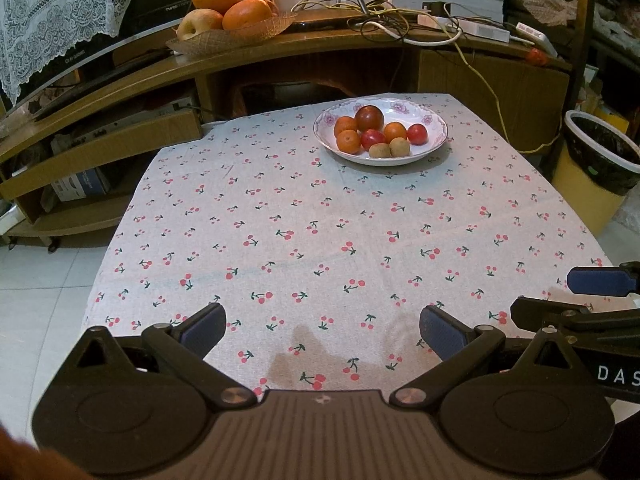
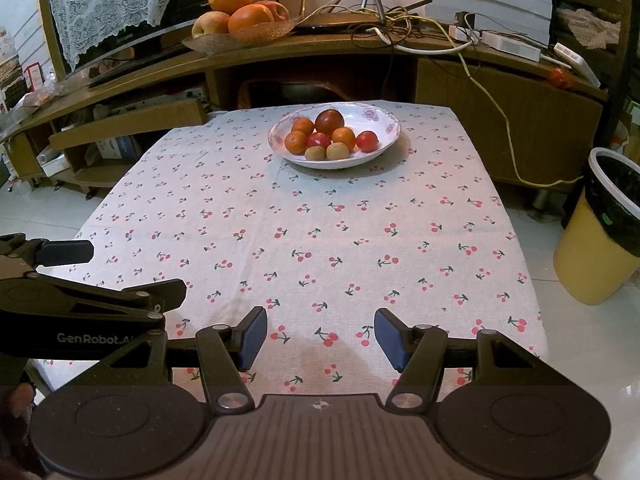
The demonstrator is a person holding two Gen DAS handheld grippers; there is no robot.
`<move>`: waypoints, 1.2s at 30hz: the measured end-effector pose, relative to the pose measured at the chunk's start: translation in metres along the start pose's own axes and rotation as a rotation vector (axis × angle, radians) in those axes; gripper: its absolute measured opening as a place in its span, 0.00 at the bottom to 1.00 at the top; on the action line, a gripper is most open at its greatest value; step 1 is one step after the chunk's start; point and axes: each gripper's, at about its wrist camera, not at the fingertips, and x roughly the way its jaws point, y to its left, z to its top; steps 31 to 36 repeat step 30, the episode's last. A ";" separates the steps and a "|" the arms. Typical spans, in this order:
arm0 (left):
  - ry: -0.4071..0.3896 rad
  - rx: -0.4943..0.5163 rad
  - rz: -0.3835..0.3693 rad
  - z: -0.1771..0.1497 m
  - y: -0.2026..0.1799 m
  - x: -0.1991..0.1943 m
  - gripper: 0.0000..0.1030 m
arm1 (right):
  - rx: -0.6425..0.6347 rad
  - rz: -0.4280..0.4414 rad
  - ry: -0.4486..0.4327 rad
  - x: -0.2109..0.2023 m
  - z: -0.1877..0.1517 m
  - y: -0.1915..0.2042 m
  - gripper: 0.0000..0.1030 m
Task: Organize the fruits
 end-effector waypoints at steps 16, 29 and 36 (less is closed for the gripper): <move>-0.001 0.002 0.002 -0.001 0.000 0.000 1.00 | -0.001 -0.001 0.000 0.000 0.000 0.001 0.60; -0.005 0.007 0.005 -0.001 0.000 0.000 1.00 | -0.001 -0.001 0.000 0.000 -0.001 0.002 0.60; -0.006 0.007 0.006 0.000 0.000 0.000 1.00 | -0.001 -0.001 0.000 0.000 0.000 0.001 0.60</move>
